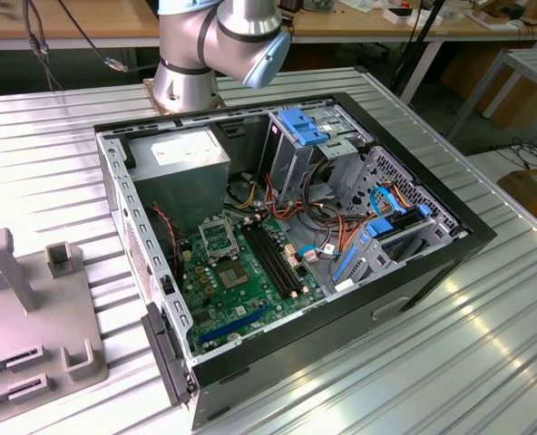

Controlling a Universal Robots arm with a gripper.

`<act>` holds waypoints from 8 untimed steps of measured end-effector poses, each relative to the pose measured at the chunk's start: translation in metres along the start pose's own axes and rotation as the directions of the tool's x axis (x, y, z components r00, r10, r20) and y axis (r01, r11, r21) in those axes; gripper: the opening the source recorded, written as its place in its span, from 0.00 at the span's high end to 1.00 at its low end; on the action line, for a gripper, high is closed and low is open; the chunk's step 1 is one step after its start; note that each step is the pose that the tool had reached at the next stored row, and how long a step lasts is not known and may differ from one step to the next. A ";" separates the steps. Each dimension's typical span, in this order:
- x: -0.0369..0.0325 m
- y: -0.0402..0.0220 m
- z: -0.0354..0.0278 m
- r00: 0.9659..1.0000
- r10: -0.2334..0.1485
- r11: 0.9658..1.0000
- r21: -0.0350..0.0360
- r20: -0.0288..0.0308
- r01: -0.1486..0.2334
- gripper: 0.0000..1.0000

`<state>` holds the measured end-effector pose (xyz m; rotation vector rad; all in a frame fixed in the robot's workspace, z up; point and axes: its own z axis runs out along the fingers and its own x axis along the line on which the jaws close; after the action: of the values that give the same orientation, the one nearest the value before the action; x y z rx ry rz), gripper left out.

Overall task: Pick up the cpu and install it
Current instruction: 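Pick up the cpu and move it towards the insertion slot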

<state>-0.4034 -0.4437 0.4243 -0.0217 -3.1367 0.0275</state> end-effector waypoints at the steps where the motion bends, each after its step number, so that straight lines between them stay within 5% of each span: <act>1: -0.0005 0.0000 0.0000 1.000 0.000 1.000 0.000 0.000 0.000 0.53; 8: -0.0022 0.0000 0.0000 1.000 0.000 1.000 0.000 0.000 0.000 0.53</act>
<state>-0.4011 -0.4437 0.4243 -0.0216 -3.1367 0.0276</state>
